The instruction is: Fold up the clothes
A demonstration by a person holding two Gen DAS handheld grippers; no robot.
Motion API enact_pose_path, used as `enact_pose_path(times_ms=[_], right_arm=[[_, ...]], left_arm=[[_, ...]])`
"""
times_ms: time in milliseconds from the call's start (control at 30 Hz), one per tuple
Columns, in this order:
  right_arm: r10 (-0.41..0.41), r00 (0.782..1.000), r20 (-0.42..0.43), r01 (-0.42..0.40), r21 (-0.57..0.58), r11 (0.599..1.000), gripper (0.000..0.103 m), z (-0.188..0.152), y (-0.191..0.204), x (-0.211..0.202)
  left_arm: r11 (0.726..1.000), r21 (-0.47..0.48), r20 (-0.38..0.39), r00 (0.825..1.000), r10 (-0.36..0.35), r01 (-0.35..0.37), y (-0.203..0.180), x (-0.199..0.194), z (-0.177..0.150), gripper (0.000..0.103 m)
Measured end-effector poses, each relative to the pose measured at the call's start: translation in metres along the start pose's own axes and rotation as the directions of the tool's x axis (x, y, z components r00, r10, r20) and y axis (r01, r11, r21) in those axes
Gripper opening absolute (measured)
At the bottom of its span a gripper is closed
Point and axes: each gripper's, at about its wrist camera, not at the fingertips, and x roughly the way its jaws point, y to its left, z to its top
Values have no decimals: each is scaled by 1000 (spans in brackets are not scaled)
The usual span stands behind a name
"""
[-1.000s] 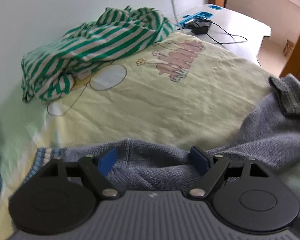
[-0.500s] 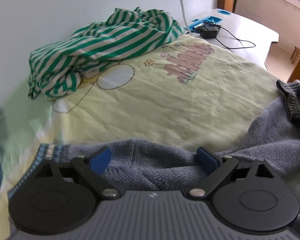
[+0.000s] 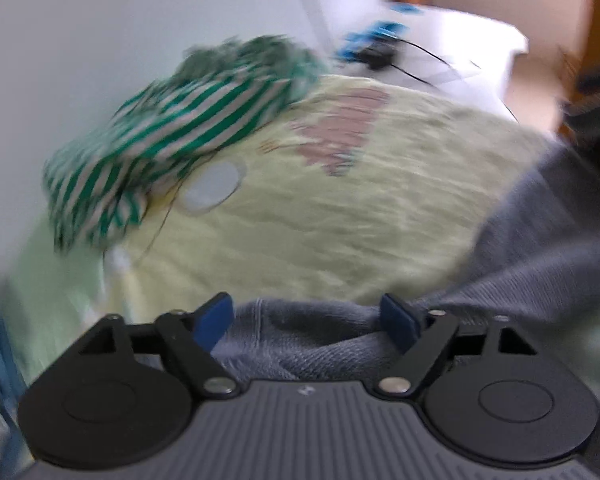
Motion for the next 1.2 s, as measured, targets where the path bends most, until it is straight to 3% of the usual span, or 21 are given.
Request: enact_pose_path(times_ms=[100, 233, 267, 333, 367, 433, 500, 600, 733, 800, 833, 900, 967, 1000, 1033, 1067, 1100, 1200], right_arm=[[117, 992, -40, -119, -65, 991, 60, 10, 7, 32], [265, 958, -108, -278, -136, 951, 49, 24, 16, 75], [305, 942, -138, -322, -120, 939, 42, 26, 14, 82], [370, 913, -168, -389, -91, 917, 5, 29, 12, 85], [389, 906, -169, -407, -88, 909, 5, 30, 12, 81], [332, 939, -89, -342, -146, 928, 3, 31, 14, 67], [281, 960, -3, -280, -97, 955, 3, 34, 6, 55], [210, 973, 96, -213, 18, 977, 2, 35, -5, 45], [138, 984, 112, -147, 68, 987, 2, 25, -5, 47], [128, 985, 114, -139, 96, 986, 2, 18, -5, 48], [99, 988, 120, -112, 113, 987, 2, 18, -7, 48], [41, 991, 130, -60, 147, 987, 3, 17, -11, 47], [-3, 990, 144, -28, 209, 977, 7, 17, -18, 49], [-12, 988, 155, -30, 265, 964, 16, 16, -25, 47], [-11, 987, 159, -41, 320, 947, 23, 15, -32, 45], [-10, 987, 162, -50, 363, 931, 24, 14, -38, 42], [-11, 987, 159, -49, 367, 929, 24, 13, -38, 38], [-21, 990, 142, -34, 370, 928, 43, 7, -37, 25]], left_arm=[[982, 182, -53, 998, -37, 46, -8, -6, 8, 71], [958, 255, -137, 986, -98, 130, -10, -6, 17, 66], [955, 262, -145, 984, -105, 141, -10, -5, 18, 67], [952, 258, -164, 979, -125, 165, -8, -1, 19, 67], [950, 256, -172, 976, -136, 177, -7, 1, 20, 67], [944, 257, -183, 970, -161, 206, -6, 2, 20, 67], [938, 269, -178, 969, -174, 218, -5, 2, 24, 71], [938, 290, -141, 978, -156, 192, -3, 0, 33, 83], [933, 294, -179, 971, -161, 209, -3, 19, 46, 80], [933, 284, -174, 969, -175, 220, -2, 27, 49, 84], [934, 267, -173, 965, -195, 237, 1, 29, 50, 81], [933, 204, -189, 947, -260, 297, 7, 31, 53, 53], [928, 155, -185, 933, -309, 338, 8, 29, 53, 34], [929, 147, -174, 933, -314, 340, 7, 27, 52, 27], [936, 162, -150, 945, -291, 314, 3, 25, 52, 20], [944, 169, -127, 956, -265, 284, 1, 24, 52, 4], [953, 161, -113, 964, -239, 255, 1, 27, 54, 5], [979, 121, -77, 985, -154, 163, 9, 38, 60, 5]])
